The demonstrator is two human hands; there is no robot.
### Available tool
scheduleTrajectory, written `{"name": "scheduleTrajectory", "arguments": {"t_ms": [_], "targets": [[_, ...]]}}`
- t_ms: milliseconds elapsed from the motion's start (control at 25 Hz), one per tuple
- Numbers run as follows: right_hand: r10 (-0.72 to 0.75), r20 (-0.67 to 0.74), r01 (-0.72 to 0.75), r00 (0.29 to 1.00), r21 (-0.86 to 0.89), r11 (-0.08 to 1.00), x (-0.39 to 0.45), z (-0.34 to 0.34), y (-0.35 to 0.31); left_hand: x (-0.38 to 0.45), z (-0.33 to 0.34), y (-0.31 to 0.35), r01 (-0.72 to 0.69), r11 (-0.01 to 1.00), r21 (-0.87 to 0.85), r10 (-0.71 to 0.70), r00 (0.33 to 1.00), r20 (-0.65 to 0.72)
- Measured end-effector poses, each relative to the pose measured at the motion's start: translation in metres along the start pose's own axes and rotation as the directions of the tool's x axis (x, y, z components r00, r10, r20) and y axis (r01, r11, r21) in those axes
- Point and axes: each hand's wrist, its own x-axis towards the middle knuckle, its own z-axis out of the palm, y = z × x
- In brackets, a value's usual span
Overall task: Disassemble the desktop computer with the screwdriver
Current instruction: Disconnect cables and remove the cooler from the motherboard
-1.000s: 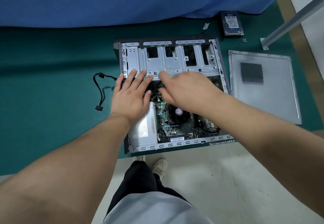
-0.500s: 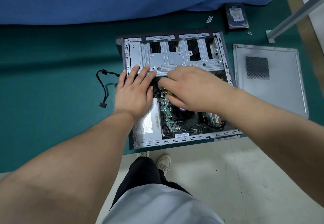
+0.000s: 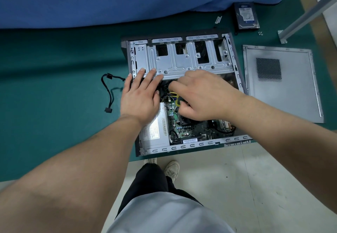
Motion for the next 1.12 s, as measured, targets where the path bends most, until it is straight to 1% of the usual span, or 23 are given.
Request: {"name": "scheduleTrajectory", "arguments": {"t_ms": [40,80,120,200,240,280,320,400,440,480,520,560,640,720,760,840,880,920,960,1000,1040,1080,1120], "targets": [[-0.03,0.007,0.03,1.0,0.025,0.999,0.001,-0.004,0.001,0.0,0.0,0.0,-0.001,1.0,0.002,0.001,1.0,0.001],[0.004,0.002,-0.004,1.0,0.006,1.0,0.002,-0.005,-0.001,0.0,0.001,0.0,-0.001,1.0,0.003,0.001,1.0,0.002],[0.097,-0.021,-0.098,0.995,-0.04,0.994,0.001,-0.005,-0.004,0.0,0.001,0.0,-0.001,1.0,0.002,0.001,1.0,0.002],[0.285,-0.068,-0.292,0.956,-0.153,0.944,0.003,-0.005,-0.01,0.0,0.001,0.0,0.003,1.0,-0.002,-0.003,1.0,0.002],[0.329,-0.077,-0.338,0.941,-0.19,0.922,0.005,-0.004,-0.011,0.0,0.001,0.0,0.005,1.0,-0.003,-0.005,1.0,-0.001],[0.335,-0.076,-0.343,0.939,-0.203,0.917,0.007,-0.002,-0.01,0.0,0.001,0.0,0.004,1.0,-0.003,-0.004,1.0,-0.003],[0.287,-0.046,-0.29,0.957,-0.186,0.939,0.009,-0.001,-0.009,0.0,0.001,0.0,0.002,1.0,-0.005,-0.002,1.0,-0.004],[0.066,0.032,-0.062,0.997,-0.107,0.992,0.01,-0.004,-0.003,0.0,0.001,0.0,0.0,1.0,-0.002,0.0,1.0,-0.002],[-0.026,0.043,0.029,0.999,-0.065,0.998,0.01,-0.006,-0.001,0.0,0.001,-0.001,0.003,1.0,0.002,-0.003,1.0,-0.002],[-0.06,0.051,0.062,0.997,-0.04,0.997,0.01,-0.008,0.001,0.0,0.001,-0.001,0.004,1.0,0.005,-0.004,1.0,0.0],[-0.033,0.058,0.035,0.998,-0.039,0.999,0.01,-0.009,0.001,0.001,0.001,-0.001,0.003,1.0,0.008,-0.003,1.0,0.002],[0.047,0.046,-0.044,0.998,-0.064,0.997,0.01,-0.009,0.0,0.001,0.001,-0.001,0.0,1.0,0.008,0.0,1.0,0.003],[0.254,-0.009,-0.253,0.967,-0.155,0.955,0.009,-0.006,-0.005,0.0,0.001,-0.001,0.001,1.0,0.005,-0.001,1.0,0.002],[0.33,-0.037,-0.331,0.943,-0.186,0.925,0.009,-0.003,-0.01,0.0,0.001,-0.001,0.005,1.0,0.002,-0.005,1.0,0.0],[0.291,-0.034,-0.292,0.956,-0.171,0.941,0.009,-0.001,-0.009,0.0,0.001,-0.001,0.004,1.0,0.003,-0.004,1.0,0.002],[0.062,0.016,-0.06,0.998,-0.095,0.994,0.008,-0.002,-0.005,0.001,0.0,0.0,0.003,1.0,0.007,-0.003,1.0,0.004],[-0.045,0.033,0.046,0.998,-0.048,0.998,0.009,-0.005,-0.002,0.001,0.0,0.0,0.005,1.0,0.008,-0.005,1.0,0.005],[-0.1,0.046,0.1,0.994,-0.002,0.995,0.009,-0.007,0.001,0.001,0.0,0.0,0.006,1.0,0.008,-0.006,1.0,0.007],[-0.085,0.054,0.084,0.995,0.026,0.996,0.009,-0.01,0.001,0.001,0.0,0.0,0.006,1.0,0.008,-0.006,1.0,0.008],[0.002,0.037,-0.003,0.999,0.021,1.0,0.008,-0.01,-0.002,0.001,0.0,0.001,0.005,1.0,0.007,-0.005,1.0,0.006],[0.138,0.003,-0.138,0.99,-0.01,0.99,0.008,-0.01,-0.006,0.001,0.0,0.001,0.004,1.0,0.003,-0.004,1.0,0.004],[0.263,-0.022,-0.264,0.965,-0.068,0.962,0.009,-0.009,-0.01,0.0,0.0,0.001,0.005,1.0,-0.002,-0.005,1.0,0.002],[0.337,-0.033,-0.338,0.941,-0.118,0.934,0.01,-0.007,-0.012,0.0,0.0,0.001,0.006,1.0,-0.007,-0.006,1.0,-0.001]]}}
